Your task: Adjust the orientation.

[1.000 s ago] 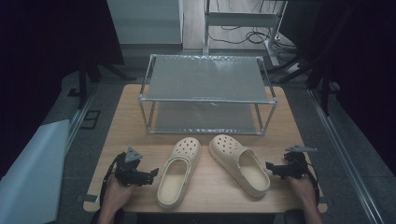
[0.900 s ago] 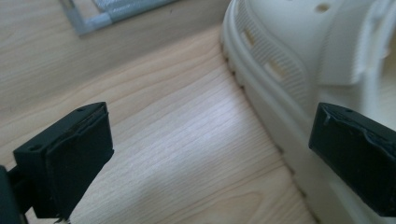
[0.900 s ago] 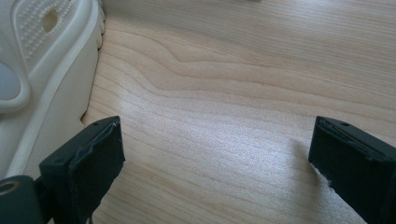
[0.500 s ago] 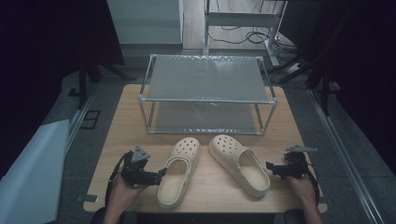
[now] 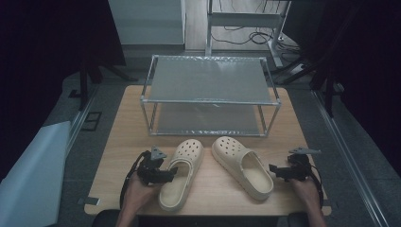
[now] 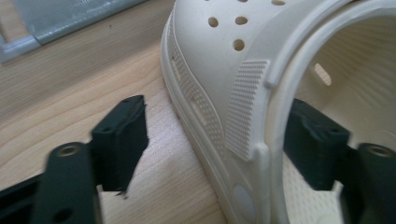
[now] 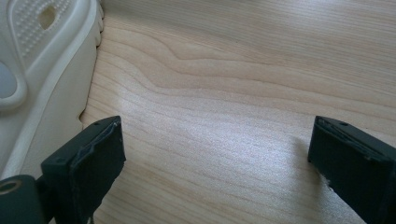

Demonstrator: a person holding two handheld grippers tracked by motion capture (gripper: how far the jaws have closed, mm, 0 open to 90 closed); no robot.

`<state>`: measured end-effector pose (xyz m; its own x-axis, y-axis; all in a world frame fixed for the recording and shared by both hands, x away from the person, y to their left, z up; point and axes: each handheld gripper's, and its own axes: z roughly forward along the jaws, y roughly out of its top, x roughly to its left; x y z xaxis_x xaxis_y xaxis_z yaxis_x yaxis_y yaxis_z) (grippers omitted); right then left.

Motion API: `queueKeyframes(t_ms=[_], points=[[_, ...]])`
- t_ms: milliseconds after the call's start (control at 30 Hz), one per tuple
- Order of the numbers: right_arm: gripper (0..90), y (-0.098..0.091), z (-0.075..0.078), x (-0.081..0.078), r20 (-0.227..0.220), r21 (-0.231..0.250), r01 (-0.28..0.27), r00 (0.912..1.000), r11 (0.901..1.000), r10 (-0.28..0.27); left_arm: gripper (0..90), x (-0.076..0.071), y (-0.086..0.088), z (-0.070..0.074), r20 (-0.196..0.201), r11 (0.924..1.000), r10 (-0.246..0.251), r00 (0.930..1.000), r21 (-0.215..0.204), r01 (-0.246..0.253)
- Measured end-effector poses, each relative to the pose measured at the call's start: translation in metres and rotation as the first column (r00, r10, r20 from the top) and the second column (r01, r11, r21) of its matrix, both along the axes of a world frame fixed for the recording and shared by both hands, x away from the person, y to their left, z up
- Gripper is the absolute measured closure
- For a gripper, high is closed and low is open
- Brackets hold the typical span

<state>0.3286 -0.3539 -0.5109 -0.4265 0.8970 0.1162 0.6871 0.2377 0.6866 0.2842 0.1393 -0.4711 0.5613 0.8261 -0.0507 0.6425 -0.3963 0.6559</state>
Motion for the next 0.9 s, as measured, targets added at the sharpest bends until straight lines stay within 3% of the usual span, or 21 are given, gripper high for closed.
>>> queueKeyframes(t_ms=[267,333,567,900], points=[[4.3,0.0,-0.001,0.0,-0.001,-0.005,-0.003,1.0,1.0,0.003,54.0,0.006,-0.011,-0.001,-0.024,0.9998,-0.006,0.9997,0.018,0.006],[4.3,0.0,-0.001,0.0,-0.001,-0.006,-0.003,1.0,1.0,0.003,59.8,0.006,-0.013,-0.001,-0.016,0.999,0.007,0.9998,0.045,-0.006],[4.5,0.0,-0.001,0.0,-0.001,-0.007,-0.003,1.0,1.0,0.003,71.9,0.007,-0.01,-0.001,-0.012,0.9973,0.045,0.9989,0.059,-0.044],[4.8,0.0,-0.001,0.0,-0.001,-0.006,-0.002,1.0,1.0,0.002,75.1,0.015,0.007,0.0,-0.075,0.9984,0.043,0.9962,-0.032,-0.046]])
